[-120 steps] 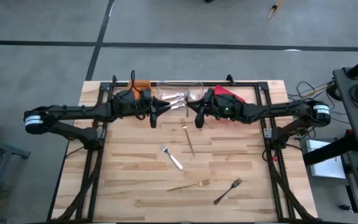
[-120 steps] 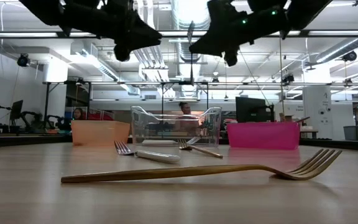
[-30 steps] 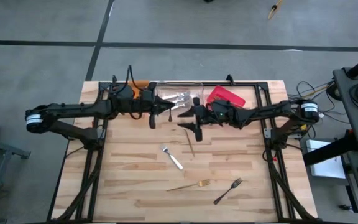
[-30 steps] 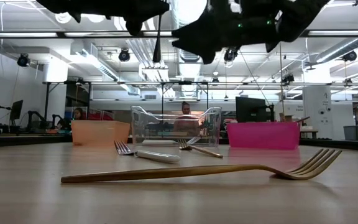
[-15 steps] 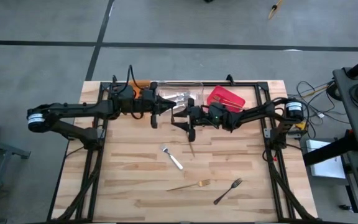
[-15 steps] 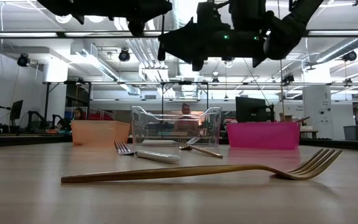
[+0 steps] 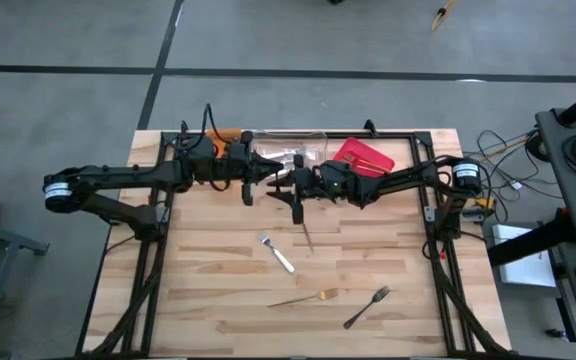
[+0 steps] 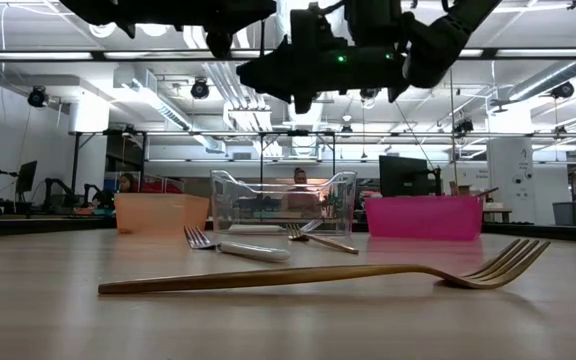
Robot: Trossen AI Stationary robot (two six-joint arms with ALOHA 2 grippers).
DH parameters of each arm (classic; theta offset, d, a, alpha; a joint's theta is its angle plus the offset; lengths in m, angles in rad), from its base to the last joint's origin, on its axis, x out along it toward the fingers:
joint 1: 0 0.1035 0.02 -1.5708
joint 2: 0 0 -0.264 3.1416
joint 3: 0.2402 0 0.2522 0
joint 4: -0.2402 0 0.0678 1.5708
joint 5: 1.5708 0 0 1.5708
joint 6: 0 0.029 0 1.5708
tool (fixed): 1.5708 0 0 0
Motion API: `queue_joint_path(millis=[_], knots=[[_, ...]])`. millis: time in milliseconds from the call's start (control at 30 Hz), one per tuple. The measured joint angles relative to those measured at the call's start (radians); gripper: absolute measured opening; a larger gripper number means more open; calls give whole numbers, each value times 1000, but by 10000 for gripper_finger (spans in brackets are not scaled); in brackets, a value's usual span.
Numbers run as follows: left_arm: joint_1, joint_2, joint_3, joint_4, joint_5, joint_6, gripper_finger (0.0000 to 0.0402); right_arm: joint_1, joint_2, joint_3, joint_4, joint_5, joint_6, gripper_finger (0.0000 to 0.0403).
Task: Sort silverware by color (type)
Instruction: Put the black fork into the orange bin
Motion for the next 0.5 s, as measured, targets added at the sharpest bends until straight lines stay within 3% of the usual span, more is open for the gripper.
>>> queue_joint_path(millis=[200, 500], knots=[[1, 0, 0, 0, -5, 4, 0, 0, -1, -1, -23, 87, 3, 20], [2, -2, 0, -15, -41, 13, 5, 0, -2, -1, -29, 100, 7, 9]])
